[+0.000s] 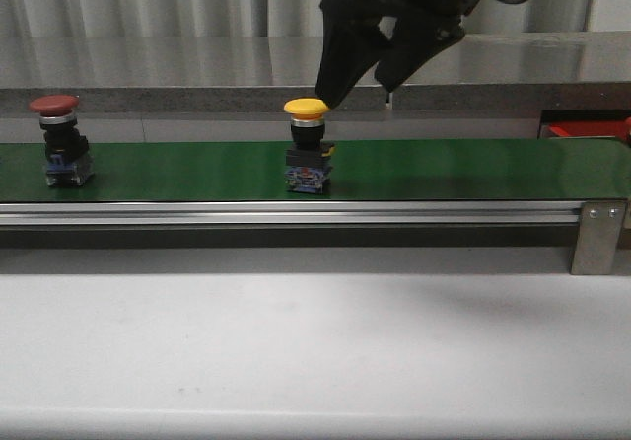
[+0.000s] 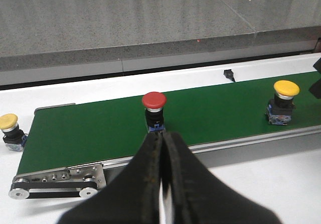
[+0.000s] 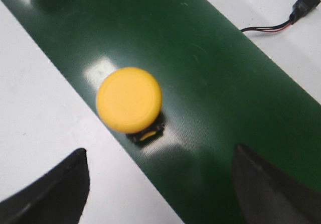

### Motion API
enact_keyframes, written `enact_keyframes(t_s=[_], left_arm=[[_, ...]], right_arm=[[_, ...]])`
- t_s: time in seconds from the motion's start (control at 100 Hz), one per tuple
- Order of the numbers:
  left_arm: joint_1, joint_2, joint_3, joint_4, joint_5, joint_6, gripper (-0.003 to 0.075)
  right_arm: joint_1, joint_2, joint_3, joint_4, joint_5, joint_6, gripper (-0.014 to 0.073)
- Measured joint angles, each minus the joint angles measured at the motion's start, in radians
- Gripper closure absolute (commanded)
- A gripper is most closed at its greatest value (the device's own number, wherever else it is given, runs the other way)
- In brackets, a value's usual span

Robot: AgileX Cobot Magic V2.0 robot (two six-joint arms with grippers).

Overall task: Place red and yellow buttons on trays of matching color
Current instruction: 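Grasp the yellow button on the belt with the right gripper and lift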

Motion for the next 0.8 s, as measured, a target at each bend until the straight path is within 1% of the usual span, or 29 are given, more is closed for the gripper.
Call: enact_keyframes(t_s=[0.23,0.3,0.37,0.42,0.47,0.49,0.54,0.61,0.7,0.8], left_arm=[[0.0,0.0,0.0,0.0,0.0,0.0,0.0741],[0.0,0.0,0.0,0.0,0.0,0.0,0.0741],[0.0,0.0,0.0,0.0,0.0,0.0,0.0741],[0.0,0.0,0.0,0.0,0.0,0.0,0.0741],[0.0,0.0,0.0,0.0,0.0,0.0,0.0741],[0.0,0.0,0.0,0.0,0.0,0.0,0.0741],[0.0,0.0,0.0,0.0,0.0,0.0,0.0741],[0.0,0.0,0.0,0.0,0.0,0.0,0.0741],[0.0,0.0,0.0,0.0,0.0,0.0,0.0741],[0.0,0.0,0.0,0.0,0.0,0.0,0.0741]], right_arm=[[0.0,0.053,0.0,0.048,-0.079,-0.004,0.0012],[0.0,0.063,0.0,0.058,-0.1,-0.004,0.0034],[0.0,0.073,0.0,0.068,-0.11,-0.004,0.0112],[0.0,0.08,0.0,0.072,-0.11,-0.004,0.0196],[0.0,0.085,0.0,0.072,-0.11,-0.004,0.0305],[0.0,0.087,0.0,0.073,-0.11,-0.004,0.0332],[0.0,0.089,0.0,0.074,-0.111,-0.004,0.043],[0.0,0.089,0.0,0.074,-0.114,-0.004,0.0522],[0.0,0.087,0.0,0.074,-0.114,-0.004,0.0595],[0.0,0.065,0.0,0.074,-0.118,-0.004,0.0627]])
